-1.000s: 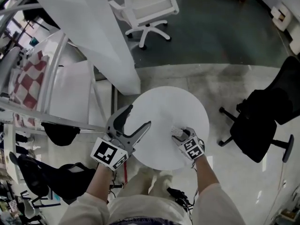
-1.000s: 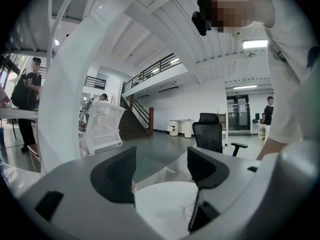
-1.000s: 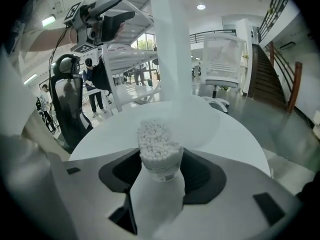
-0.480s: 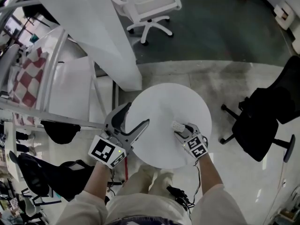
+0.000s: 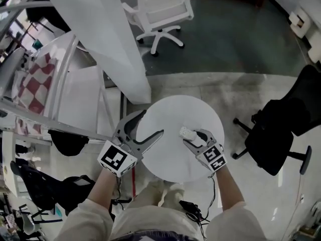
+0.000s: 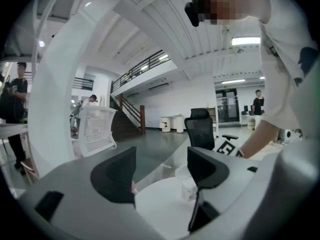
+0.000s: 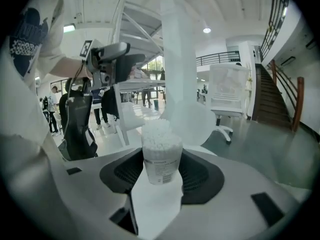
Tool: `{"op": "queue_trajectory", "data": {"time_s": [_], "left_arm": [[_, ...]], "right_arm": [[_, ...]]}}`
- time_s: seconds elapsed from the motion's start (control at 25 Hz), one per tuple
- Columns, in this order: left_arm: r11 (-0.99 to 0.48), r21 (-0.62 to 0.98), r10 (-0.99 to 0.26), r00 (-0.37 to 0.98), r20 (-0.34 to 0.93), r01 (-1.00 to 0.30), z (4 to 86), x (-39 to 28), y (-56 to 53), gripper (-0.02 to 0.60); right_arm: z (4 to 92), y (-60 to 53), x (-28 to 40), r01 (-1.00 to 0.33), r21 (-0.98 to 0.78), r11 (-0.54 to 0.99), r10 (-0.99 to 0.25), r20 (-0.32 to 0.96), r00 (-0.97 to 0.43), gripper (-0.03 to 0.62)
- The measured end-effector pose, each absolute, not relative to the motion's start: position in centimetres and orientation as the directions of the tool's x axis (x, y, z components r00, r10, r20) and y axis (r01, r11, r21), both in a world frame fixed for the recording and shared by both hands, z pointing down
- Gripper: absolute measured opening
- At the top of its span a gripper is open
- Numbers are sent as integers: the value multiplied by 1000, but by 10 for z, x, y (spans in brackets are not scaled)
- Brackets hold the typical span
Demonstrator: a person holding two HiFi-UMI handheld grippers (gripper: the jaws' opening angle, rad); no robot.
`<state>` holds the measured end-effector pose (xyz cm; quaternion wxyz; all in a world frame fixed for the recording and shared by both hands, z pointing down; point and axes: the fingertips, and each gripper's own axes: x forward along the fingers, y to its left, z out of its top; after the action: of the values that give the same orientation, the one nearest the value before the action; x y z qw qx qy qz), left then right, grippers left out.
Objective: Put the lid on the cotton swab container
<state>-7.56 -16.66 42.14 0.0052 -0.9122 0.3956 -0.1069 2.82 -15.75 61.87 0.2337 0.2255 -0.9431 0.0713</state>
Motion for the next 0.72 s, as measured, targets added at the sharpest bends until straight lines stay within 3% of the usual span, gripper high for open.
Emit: {"op": "queue_trajectory", "data": {"time_s": [0.32,0.72], "left_arm": [[-881,-163,-473,829,298,-444,389,-44,-141,330],[-983,-70,-183,865,467,-170,392,-17,-115,402]], "right_arm": [[507,-138,8,-306,56,950,-298,450,-842,231],[443,-109,-8,-187,171,967,-247,472,-846,230]]}}
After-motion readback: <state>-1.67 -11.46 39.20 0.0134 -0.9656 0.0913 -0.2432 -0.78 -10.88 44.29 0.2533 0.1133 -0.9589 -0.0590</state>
